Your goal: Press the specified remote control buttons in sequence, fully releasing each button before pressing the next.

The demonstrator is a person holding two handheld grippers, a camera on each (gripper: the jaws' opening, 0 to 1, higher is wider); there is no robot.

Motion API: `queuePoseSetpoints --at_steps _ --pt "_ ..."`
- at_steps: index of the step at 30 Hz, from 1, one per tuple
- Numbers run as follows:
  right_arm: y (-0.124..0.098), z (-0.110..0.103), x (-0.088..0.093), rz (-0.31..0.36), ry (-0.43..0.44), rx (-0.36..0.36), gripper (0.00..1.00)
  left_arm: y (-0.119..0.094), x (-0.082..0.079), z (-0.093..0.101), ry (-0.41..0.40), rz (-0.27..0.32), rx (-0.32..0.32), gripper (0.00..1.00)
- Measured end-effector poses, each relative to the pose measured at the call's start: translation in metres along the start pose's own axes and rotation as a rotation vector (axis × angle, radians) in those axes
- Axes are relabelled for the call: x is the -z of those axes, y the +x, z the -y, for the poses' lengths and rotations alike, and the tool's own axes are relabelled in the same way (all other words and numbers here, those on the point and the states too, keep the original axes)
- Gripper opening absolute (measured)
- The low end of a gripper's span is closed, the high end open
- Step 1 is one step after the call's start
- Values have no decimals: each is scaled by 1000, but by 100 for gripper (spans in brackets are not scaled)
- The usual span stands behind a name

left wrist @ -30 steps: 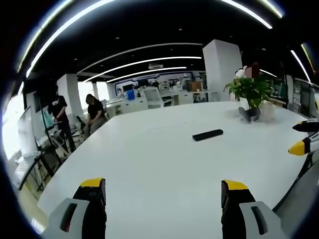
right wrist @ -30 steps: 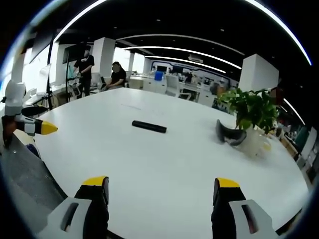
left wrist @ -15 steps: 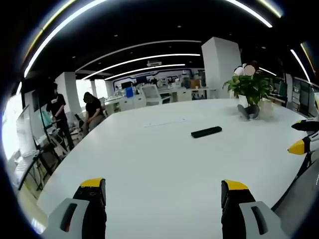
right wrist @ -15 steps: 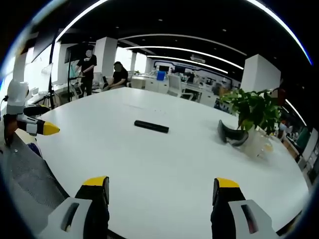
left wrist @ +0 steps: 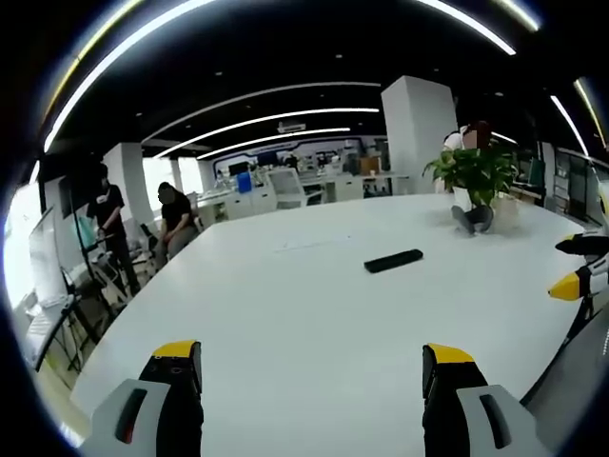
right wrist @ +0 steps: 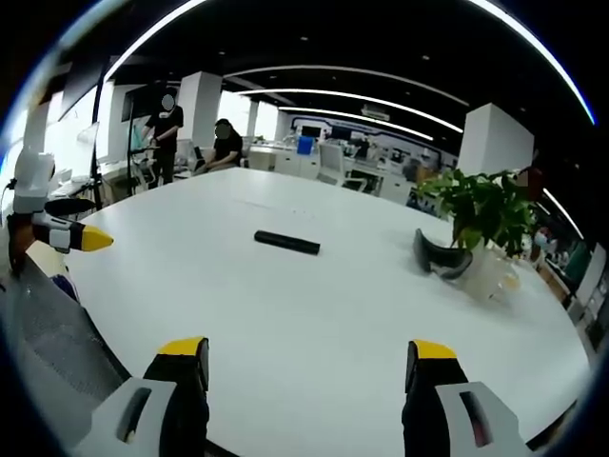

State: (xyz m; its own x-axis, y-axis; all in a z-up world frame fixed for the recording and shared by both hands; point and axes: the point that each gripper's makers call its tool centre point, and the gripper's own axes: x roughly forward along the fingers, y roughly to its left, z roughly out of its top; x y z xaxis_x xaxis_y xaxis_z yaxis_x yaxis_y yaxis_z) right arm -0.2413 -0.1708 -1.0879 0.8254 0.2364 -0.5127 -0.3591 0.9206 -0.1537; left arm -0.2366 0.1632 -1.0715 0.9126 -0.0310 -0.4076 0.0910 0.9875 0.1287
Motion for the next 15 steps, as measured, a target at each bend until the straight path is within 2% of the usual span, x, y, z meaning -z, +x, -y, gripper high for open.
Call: queuePoseSetpoints --at_steps 6,15 --pt "0 0 1 -5 -1 0 84 11 -11 0 26 -4 27 100" --pt "1 0 3 -21 -1 -2 83 39 -33 13 122 -4 98 100"
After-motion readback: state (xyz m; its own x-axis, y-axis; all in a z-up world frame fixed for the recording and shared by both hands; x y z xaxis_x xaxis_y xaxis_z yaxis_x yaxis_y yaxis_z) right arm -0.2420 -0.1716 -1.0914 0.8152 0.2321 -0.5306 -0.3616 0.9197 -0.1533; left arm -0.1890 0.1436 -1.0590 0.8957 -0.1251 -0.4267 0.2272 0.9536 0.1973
